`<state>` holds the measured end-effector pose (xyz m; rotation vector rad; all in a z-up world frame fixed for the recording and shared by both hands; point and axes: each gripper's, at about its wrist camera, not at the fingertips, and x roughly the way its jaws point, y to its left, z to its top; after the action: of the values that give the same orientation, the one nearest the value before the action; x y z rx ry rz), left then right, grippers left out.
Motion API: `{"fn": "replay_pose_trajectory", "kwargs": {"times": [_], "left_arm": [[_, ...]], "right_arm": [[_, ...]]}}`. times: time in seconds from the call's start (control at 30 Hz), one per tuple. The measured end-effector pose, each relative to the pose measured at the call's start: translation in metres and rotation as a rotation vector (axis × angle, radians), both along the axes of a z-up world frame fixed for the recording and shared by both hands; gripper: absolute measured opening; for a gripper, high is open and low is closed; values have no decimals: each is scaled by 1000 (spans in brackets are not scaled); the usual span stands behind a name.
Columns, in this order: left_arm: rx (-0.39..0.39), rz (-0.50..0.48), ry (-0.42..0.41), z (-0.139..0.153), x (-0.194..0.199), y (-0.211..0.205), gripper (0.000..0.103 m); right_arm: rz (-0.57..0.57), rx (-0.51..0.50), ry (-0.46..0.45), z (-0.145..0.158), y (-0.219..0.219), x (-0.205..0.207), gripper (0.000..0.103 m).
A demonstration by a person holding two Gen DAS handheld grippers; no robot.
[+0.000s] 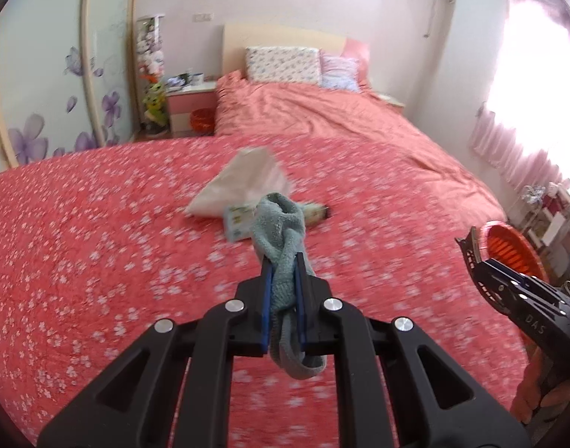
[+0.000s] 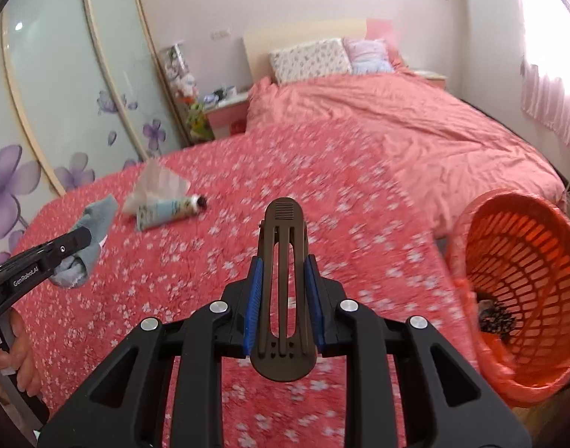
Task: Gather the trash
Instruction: 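Carry the sock and brown holder over the orange basket and open both tools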
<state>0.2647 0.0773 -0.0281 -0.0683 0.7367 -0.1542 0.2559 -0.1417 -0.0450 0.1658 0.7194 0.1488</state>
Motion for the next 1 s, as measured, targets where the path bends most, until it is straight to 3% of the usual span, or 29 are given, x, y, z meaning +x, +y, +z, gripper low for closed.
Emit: {"fn": "replay_pose_trajectory", "kwargs": {"times": [0.27,0.53,0.73,0.93,1.0], "left_arm": [[-54,-170,-53,31,-11,-75,12],[-102,-378,-52,36,-17,-182,12],[-129,-523,-10,25,-17,-266,12],[-131,-588,50,3,-4,-322,13],[-117,-581,72,-7,3,-335,20]], "right_arm": [[-135,-50,-79,25,-58,-30,23],[-301,-37,-86,22,-134,-46,23],[-372,-7,-79,12,-178,-57,23],[-426,41,-79,6,-210,-58,23],[-438,66,-73,1,-219,-53,24]]}}
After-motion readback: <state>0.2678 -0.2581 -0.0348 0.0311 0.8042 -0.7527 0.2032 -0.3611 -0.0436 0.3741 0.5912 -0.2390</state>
